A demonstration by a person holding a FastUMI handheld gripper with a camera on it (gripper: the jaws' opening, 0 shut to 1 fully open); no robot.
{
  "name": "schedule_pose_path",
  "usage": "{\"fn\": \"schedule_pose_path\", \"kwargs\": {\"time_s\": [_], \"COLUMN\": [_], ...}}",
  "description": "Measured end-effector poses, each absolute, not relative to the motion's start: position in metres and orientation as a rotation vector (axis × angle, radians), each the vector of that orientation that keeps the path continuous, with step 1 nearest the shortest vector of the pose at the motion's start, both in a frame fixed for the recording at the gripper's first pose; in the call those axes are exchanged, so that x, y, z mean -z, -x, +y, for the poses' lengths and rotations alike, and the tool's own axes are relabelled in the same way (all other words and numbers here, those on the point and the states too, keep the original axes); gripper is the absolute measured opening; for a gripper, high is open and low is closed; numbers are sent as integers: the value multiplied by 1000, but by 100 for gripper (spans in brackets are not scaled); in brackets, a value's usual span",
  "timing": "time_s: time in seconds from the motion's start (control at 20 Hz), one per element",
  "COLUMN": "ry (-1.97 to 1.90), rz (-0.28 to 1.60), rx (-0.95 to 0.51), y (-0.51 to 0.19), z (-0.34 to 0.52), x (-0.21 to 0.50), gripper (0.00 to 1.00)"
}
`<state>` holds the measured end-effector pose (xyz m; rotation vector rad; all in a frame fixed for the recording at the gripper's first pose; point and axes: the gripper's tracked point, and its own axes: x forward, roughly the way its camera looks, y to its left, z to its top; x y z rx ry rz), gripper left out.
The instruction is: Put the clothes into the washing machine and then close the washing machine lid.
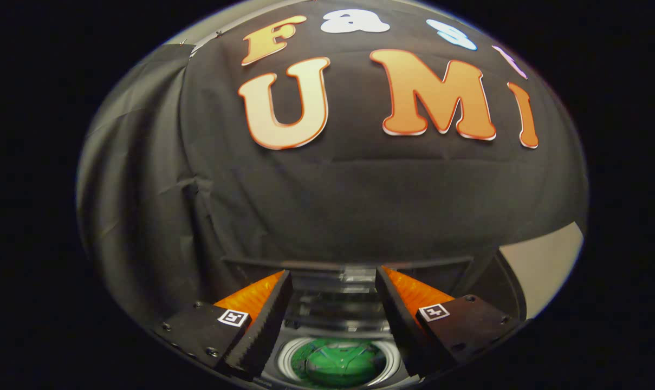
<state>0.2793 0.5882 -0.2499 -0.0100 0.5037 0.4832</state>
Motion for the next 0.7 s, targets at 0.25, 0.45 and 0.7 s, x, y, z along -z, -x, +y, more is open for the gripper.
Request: {"fn": "schedule_pose_path", "kwargs": {"time_s": [0.25,0.45,0.7], "ry": [-1,12,39], "rz": [563,579,500], "rx": [-422,-398,-398], "y": [-340,-365,-375], "z": [586,584,582], "x": [287,303,306], "gripper": [99,99,97]}}
